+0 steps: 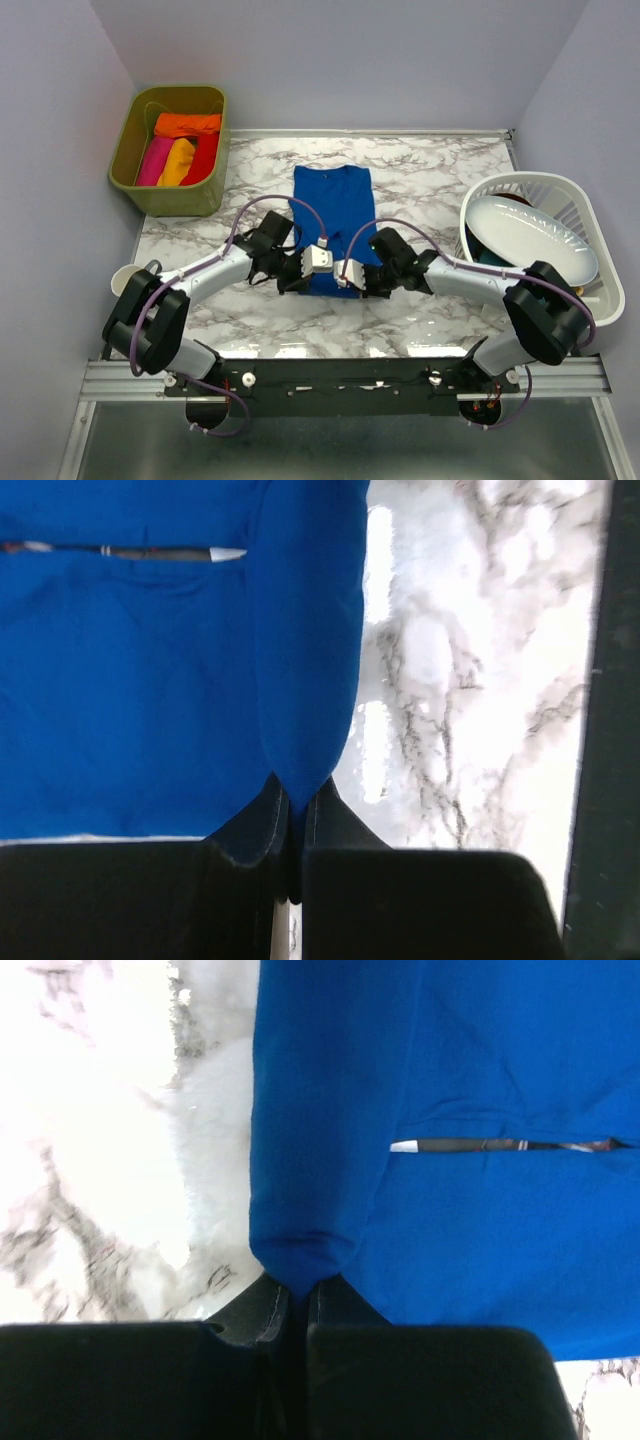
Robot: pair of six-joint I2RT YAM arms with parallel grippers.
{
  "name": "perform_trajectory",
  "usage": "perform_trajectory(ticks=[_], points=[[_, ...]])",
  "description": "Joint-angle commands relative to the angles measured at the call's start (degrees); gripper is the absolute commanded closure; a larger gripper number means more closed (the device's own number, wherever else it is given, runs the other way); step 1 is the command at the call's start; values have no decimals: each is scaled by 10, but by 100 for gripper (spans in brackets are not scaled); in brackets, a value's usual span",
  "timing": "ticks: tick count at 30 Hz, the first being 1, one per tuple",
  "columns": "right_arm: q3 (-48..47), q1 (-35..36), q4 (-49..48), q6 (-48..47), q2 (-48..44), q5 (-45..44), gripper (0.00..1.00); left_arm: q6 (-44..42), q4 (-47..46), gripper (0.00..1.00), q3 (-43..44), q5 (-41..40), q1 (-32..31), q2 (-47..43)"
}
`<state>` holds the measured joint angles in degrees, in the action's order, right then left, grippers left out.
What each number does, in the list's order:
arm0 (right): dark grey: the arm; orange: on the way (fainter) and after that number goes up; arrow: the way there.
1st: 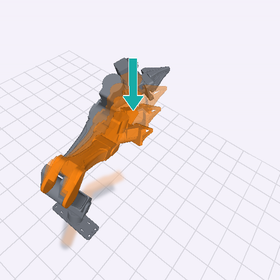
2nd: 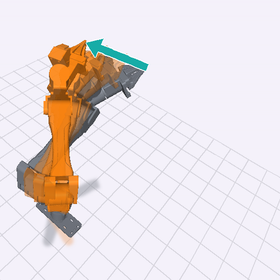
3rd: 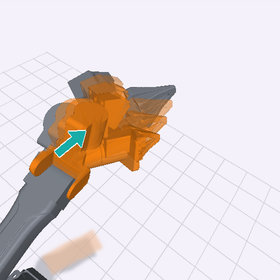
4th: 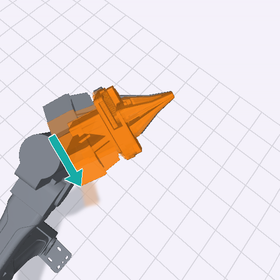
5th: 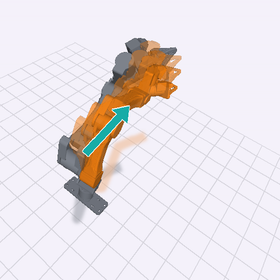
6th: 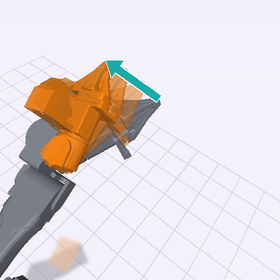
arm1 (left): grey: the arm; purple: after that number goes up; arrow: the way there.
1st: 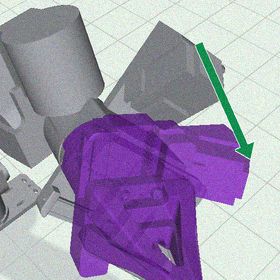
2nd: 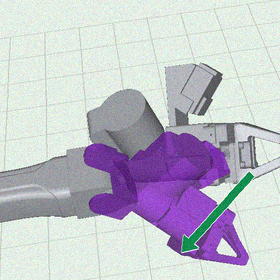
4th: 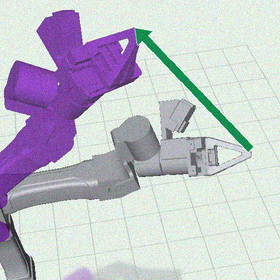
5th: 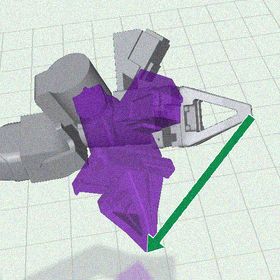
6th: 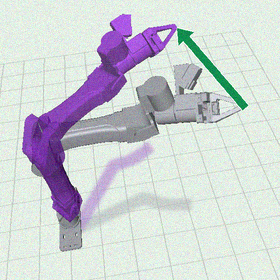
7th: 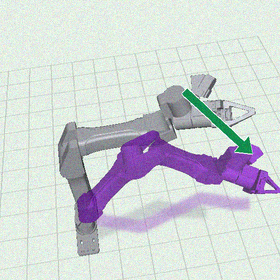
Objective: Roll the t-shirts
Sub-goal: Roll the T-shirt to the center of the board.
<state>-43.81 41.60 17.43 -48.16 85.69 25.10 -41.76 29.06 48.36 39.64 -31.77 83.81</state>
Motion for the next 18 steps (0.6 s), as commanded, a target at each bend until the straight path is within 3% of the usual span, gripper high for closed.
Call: perform_trajectory(ticks=[1,6,13,18], points=[[-78,-38,239,-85,46,138,94,-83,232,100,103,119,12,82],[-173,-90,403,-134,136,202,94,-135,360,100,165,150,35,146],[-283,-115,637,-239,258,273,93,-132,410,100,192,179,67,209],[-335,-121,700,-250,331,294,92,-96,388,100,198,185,79,231]])
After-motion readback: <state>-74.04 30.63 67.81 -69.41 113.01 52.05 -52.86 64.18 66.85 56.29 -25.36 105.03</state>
